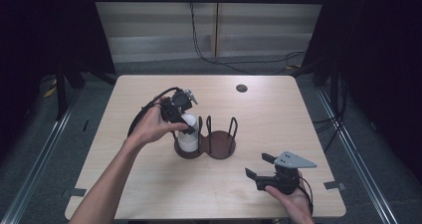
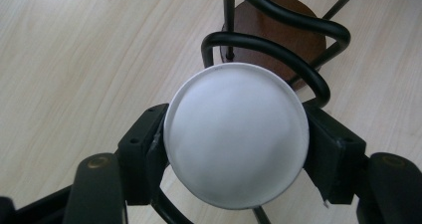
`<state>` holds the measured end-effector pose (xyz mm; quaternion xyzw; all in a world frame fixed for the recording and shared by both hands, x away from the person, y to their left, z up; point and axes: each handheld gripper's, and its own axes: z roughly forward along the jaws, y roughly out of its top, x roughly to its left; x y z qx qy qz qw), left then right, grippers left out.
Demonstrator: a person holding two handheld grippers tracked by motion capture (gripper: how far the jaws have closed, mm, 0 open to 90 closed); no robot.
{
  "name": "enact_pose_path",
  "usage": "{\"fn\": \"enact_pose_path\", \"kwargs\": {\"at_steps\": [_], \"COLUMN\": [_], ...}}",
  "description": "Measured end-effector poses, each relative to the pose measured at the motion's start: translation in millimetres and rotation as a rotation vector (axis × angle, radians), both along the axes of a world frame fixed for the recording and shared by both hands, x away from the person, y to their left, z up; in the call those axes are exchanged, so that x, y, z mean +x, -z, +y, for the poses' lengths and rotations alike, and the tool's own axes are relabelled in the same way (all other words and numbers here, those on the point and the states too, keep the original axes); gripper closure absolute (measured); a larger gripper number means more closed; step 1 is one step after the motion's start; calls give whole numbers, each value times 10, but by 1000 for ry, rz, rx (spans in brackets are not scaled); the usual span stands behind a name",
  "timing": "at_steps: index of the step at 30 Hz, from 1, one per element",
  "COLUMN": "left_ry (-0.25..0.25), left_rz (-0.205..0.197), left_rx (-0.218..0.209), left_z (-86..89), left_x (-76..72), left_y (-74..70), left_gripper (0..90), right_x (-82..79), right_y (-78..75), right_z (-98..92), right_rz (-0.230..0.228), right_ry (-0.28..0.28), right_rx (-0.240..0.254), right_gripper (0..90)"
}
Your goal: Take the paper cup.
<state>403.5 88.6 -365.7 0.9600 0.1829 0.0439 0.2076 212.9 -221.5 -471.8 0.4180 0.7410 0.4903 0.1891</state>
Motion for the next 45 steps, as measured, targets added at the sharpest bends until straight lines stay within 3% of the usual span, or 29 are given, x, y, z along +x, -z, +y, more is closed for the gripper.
{"fn": "enact_pose_path", "kwargs": {"at_steps": [3, 18, 22, 27, 38, 45], "left_ry": [3, 4, -9, 9, -13, -24], "left_rz": [-17, -13, -19, -9, -27, -20], "left_rx": [-8, -17, -43, -37, -92, -90], "left_z": [17, 56, 73, 84, 159, 173], "left_x": [-10, -7, -17, -19, -30, -22], "left_y": [-5, -96, -126, -142, -242, -306], "left_gripper": [339, 354, 355, 356, 360, 361], "right_x": [1, 3, 7, 4, 8, 11], "right_y": [-2, 3, 4, 5, 7, 9], "right_z": [1, 14, 10, 28, 25, 23], "right_rz": [-5, -3, -1, 1, 5, 3], "right_ry": [0, -13, -13, -20, -15, -15], "right_rx": [-3, -11, -10, -15, -17, -19], "right_gripper": [181, 181, 181, 181, 179, 179]}}
